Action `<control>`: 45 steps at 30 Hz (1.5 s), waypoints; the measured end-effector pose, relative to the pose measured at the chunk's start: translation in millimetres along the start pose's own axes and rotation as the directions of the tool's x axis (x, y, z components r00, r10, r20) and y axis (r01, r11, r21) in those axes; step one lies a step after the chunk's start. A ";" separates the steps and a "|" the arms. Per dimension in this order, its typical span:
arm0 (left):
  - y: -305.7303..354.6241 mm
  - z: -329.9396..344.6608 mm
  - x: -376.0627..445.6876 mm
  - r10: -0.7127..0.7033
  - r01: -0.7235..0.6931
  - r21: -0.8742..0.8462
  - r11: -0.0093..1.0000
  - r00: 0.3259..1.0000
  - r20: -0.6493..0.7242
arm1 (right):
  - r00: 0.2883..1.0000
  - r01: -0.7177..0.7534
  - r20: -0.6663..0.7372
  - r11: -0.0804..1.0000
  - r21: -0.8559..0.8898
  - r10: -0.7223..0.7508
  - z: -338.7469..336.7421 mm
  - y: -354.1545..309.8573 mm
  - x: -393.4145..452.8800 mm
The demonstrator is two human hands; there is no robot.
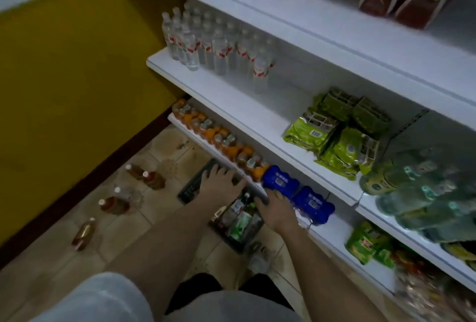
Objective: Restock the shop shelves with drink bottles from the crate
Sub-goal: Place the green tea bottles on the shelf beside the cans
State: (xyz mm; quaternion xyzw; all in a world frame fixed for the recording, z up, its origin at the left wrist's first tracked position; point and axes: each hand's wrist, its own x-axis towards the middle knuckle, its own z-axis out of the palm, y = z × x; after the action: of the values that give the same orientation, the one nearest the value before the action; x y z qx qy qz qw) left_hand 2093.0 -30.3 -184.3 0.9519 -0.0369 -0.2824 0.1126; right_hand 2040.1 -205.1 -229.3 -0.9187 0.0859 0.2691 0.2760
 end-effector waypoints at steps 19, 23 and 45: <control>-140.9 290.5 191.4 -0.149 0.203 -0.177 0.963 0.950 0.274 | 0.931 -0.347 0.277 0.810 0.473 0.237 262.7 90.8 210.3; -182.4 374.3 248.0 -0.054 0.118 -0.230 0.966 0.962 0.269 | 0.900 -0.435 0.249 0.777 0.456 0.358 356.3 133.2 280.3; -174.3 380.7 299.9 -0.047 0.630 -0.773 0.078 0.777 0.628 | 0.895 -0.308 0.431 0.856 0.416 0.113 345.3 107.9 298.5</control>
State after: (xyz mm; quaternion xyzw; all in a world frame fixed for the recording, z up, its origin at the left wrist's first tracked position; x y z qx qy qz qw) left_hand 2137.6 25.3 -694.4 0.5366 0.3584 -0.4663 0.6051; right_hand 2103.6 -106.7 -683.5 -0.7349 0.1943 0.4467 0.4718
